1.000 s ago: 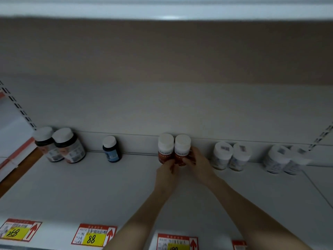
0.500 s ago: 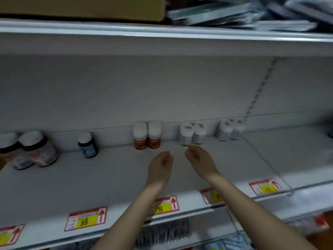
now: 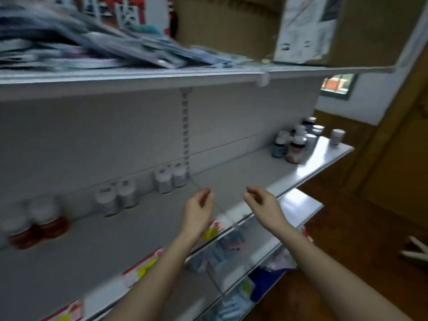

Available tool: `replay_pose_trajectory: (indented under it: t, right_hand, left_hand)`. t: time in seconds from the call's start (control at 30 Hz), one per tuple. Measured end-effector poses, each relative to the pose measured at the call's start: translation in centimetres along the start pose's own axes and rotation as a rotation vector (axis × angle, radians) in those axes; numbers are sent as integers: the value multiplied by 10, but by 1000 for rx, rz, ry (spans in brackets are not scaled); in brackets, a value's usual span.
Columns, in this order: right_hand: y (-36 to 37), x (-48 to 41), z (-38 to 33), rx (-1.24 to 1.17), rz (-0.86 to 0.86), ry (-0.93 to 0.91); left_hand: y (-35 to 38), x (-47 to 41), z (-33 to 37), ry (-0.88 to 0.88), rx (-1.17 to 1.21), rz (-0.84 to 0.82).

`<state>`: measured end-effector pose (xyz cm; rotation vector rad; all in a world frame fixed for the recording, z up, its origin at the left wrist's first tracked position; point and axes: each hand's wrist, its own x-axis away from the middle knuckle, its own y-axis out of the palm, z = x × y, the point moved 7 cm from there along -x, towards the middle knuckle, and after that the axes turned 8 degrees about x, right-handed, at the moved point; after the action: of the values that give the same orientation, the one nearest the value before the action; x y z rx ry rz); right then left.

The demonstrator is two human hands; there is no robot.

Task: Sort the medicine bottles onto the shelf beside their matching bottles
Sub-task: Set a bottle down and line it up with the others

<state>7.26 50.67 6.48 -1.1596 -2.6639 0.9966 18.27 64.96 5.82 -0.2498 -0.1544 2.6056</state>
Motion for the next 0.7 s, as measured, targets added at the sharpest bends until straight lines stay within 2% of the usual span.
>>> replay_pose_trajectory:
  t: [0.3, 0.47, 0.7]
  right_hand:
    - [-177, -50, 111, -25, 162, 51]
    - [-217, -77, 161, -15, 179, 78]
    - [-239, -144, 223, -14, 176, 123]
  left_hand:
    - [213, -26, 44, 10, 58, -178]
    - [280, -48, 48, -6, 37, -239]
    - [346, -109, 18, -76, 42, -243]
